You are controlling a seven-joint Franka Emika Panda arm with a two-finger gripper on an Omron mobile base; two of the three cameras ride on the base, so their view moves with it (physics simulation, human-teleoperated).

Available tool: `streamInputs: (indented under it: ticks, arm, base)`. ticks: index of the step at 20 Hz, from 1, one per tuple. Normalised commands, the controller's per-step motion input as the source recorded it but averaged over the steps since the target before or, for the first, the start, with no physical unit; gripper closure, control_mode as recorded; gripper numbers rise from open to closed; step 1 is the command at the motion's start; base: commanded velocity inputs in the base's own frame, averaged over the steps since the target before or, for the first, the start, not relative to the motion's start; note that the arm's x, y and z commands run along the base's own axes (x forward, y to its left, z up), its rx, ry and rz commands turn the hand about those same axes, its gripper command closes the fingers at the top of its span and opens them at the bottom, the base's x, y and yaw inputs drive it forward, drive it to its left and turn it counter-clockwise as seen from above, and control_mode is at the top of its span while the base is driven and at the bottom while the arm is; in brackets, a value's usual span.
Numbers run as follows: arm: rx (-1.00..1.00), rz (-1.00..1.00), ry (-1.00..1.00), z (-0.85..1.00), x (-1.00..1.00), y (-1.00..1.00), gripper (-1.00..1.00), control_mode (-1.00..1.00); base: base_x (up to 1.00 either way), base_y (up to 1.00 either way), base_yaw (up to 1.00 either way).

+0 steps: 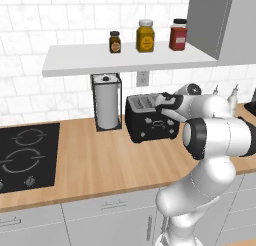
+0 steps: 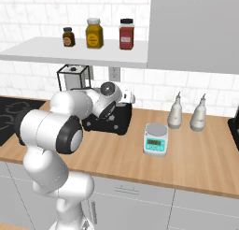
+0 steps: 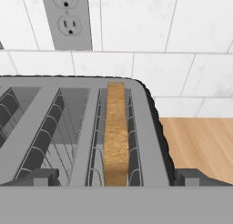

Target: Start the toaster. Once the lever pops up, take the bread to the plate on the dining counter.

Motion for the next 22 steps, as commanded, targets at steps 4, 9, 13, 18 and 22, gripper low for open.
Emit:
streamInputs:
  ticks: [4,9,13,18,22]
  arm:
    - [0.0,0.0,0.0,0.0,0.0,0.0,-1.0,-1.0]
    - [0.0,0.0,0.0,0.0,0.0,0.0,-1.0,-1.0]
    - [0.0,0.0,0.0,0.0,0.0,0.0,-1.0,-1.0]
    - [0.0,0.0,0.0,0.0,0.0,0.0,-1.0,-1.0]
    - [0.0,0.0,0.0,0.0,0.0,0.0,-1.0,-1.0]
  base:
    - [0.0,0.0,0.0]
    - [0.0,0.0,0.0]
    - [0.0,0.0,0.0]
    - [0.0,0.0,0.0]
    - [0.0,0.0,0.0]
